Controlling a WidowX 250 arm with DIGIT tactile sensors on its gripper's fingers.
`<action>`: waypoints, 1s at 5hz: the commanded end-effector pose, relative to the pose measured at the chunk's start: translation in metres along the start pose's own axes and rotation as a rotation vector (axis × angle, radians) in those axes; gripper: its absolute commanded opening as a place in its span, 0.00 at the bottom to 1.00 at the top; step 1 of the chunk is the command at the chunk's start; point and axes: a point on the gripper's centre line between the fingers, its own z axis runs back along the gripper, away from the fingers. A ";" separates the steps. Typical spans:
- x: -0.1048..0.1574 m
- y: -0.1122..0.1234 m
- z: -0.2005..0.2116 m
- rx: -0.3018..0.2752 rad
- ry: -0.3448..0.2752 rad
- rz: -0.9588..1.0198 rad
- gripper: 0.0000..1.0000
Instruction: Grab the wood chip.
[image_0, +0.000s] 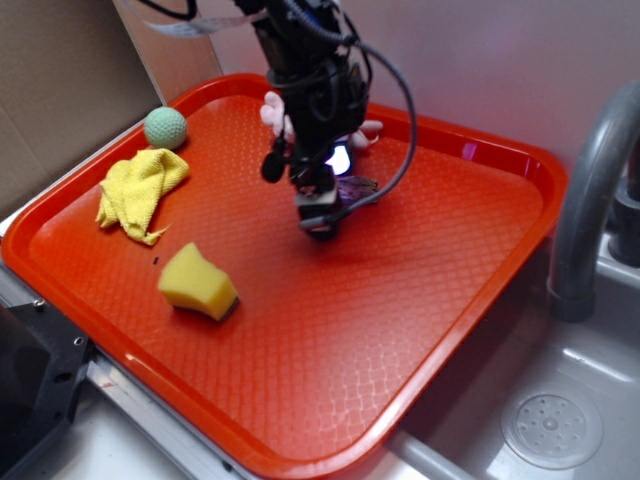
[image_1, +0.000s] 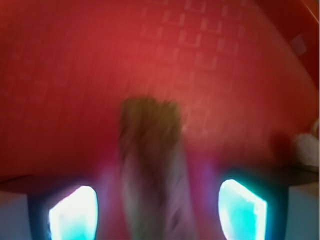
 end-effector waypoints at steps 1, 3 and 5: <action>0.010 -0.016 -0.002 0.044 0.002 -0.015 0.00; -0.008 -0.017 0.043 0.065 -0.044 0.055 0.00; -0.012 -0.007 0.144 0.121 -0.009 0.469 0.00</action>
